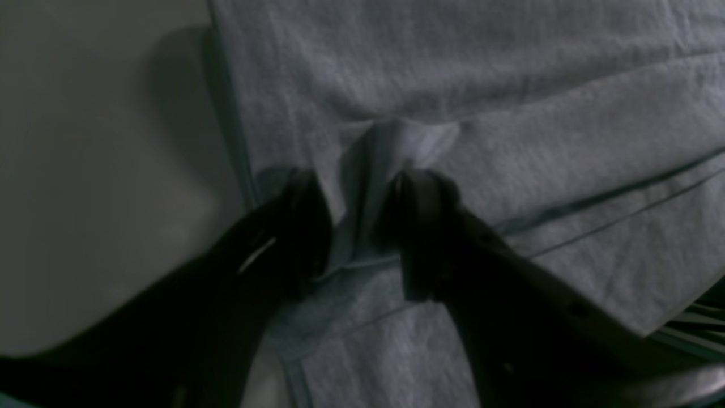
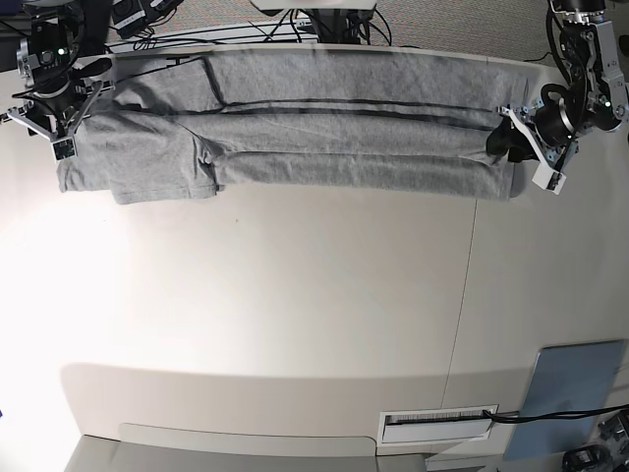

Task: Fold the T-shirt properly
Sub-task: 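Release the hem and open both grippers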

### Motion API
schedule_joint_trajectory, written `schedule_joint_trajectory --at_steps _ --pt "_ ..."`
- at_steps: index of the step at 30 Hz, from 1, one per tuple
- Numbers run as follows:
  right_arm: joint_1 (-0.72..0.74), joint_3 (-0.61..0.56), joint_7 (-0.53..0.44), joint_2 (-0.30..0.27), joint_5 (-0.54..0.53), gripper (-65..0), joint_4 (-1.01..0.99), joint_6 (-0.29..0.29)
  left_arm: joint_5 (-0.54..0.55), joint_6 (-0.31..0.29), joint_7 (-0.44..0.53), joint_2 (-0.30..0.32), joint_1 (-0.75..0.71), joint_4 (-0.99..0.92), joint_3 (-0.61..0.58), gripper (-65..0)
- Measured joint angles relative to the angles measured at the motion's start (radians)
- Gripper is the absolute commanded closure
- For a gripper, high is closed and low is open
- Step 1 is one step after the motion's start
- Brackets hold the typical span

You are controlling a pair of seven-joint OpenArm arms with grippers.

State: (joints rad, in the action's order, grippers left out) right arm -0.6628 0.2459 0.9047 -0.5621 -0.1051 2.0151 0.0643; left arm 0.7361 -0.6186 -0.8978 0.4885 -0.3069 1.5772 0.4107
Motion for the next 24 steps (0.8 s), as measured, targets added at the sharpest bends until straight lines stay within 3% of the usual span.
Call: schedule_joint_trajectory --at_steps 6,10,15,18,24 --pt "0.000 0.000 0.000 0.000 0.003 -18.9 0.000 -0.042 -0.002 0.000 0.000 0.002 0.000 0.000 0.001 -25.0" --pt "0.000 0.000 0.000 0.000 0.003 -18.9 0.000 -0.050 -0.002 0.051 0.000 0.002 0.000 0.000 0.001 -25.0" --pt "0.000 0.000 -0.137 0.000 0.011 -18.9 0.000 -0.062 -0.002 0.052 0.000 0.002 0.000 0.000 0.001 -25.0" --pt "0.024 0.000 -0.127 0.000 0.011 -18.9 0.000 -0.061 -0.002 0.053 0.000 0.002 0.000 0.000 0.001 -25.0" --pt "0.050 0.000 -0.096 0.000 0.011 -18.9 0.000 -0.064 -0.058 0.156 0.001 0.002 0.000 -0.011 0.001 -35.2"
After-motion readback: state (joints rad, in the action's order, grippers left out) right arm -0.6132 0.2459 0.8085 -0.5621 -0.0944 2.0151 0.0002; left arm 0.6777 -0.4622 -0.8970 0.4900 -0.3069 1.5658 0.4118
